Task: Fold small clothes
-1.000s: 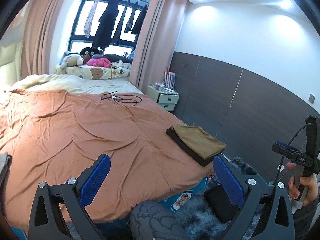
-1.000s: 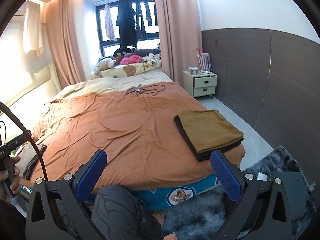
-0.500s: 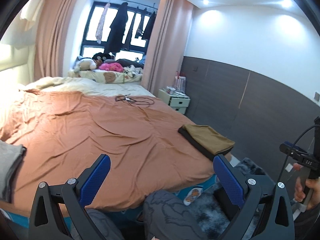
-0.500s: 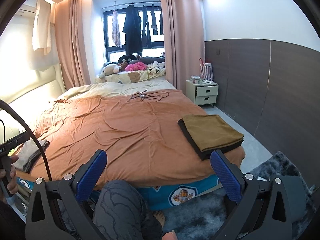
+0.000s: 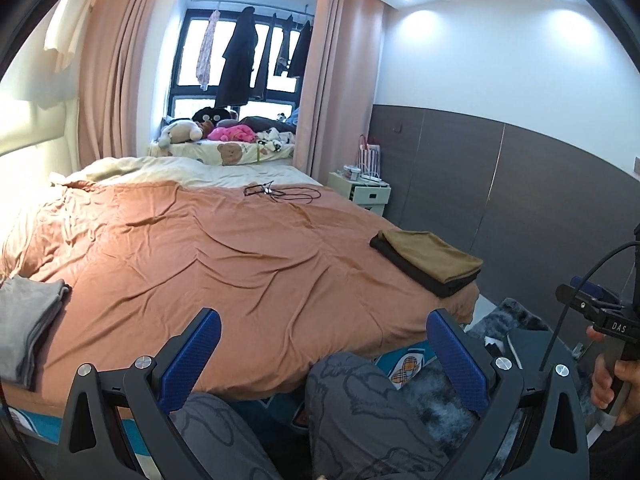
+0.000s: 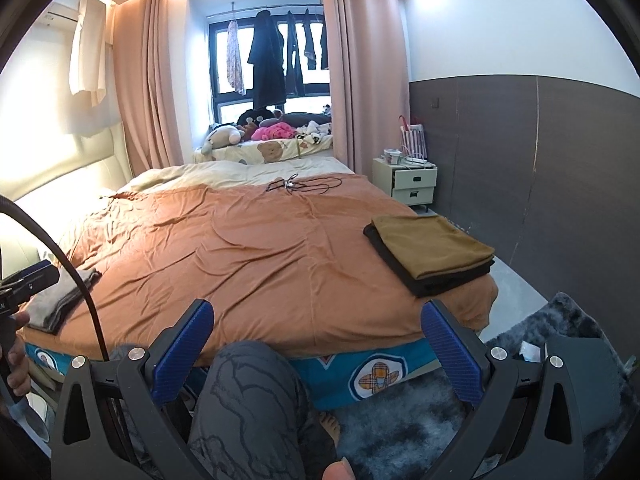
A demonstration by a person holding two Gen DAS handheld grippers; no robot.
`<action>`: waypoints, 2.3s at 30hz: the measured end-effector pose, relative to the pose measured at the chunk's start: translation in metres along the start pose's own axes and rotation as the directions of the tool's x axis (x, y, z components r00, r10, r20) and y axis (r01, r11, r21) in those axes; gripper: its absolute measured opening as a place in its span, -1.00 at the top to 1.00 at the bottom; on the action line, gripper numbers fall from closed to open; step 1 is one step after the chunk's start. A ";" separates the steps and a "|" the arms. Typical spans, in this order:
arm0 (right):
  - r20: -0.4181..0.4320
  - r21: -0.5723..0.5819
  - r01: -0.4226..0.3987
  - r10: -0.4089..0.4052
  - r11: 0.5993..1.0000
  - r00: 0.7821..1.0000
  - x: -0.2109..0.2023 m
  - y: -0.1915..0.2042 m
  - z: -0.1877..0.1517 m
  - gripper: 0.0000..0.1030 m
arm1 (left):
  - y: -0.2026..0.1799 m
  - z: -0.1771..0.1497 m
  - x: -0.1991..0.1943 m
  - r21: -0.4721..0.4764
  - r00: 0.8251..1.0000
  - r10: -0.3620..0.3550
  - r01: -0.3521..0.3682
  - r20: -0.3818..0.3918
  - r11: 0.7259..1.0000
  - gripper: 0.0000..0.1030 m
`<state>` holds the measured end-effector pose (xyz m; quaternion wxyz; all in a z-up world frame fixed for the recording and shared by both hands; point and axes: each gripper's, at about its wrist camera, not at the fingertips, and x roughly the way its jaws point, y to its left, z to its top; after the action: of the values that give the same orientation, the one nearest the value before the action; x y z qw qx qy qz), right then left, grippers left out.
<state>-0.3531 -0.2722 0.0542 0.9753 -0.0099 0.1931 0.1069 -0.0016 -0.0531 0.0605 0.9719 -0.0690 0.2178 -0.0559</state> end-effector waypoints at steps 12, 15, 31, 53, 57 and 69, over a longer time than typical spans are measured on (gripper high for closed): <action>0.011 0.011 0.014 -0.014 1.000 1.000 0.008 0.009 -0.026 -1.00 | 0.000 -0.030 0.004 0.003 0.999 0.022 -0.022 0.026 1.000 -1.00; 0.009 0.017 0.010 -0.010 1.000 1.000 0.010 0.010 -0.029 -1.00 | -0.002 -0.035 0.004 0.004 0.999 0.028 -0.028 0.038 1.000 -1.00; -0.015 0.026 0.032 -0.032 0.999 0.999 0.020 0.017 -0.032 -1.00 | -0.004 -0.048 0.003 0.003 0.998 0.041 -0.042 0.049 0.999 -1.00; -0.011 0.015 0.041 -0.041 0.999 0.999 0.019 0.017 -0.035 -1.00 | 0.001 -0.051 -0.001 -0.008 0.997 0.069 -0.068 0.043 0.998 -1.00; -0.018 0.024 0.043 -0.043 0.999 0.999 0.022 0.013 -0.035 -1.00 | 0.000 -0.052 -0.003 -0.004 0.997 0.064 -0.064 0.047 0.998 -1.00; -0.027 0.015 0.042 -0.042 0.999 0.999 0.023 0.012 -0.032 -1.00 | 0.004 -0.051 -0.001 -0.010 0.996 0.081 -0.080 0.024 0.997 -1.00</action>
<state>-0.3471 -0.2577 0.0161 0.9747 -0.0079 0.2067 0.0848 -0.0241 -0.0543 0.0142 0.9757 -0.0651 0.2089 -0.0149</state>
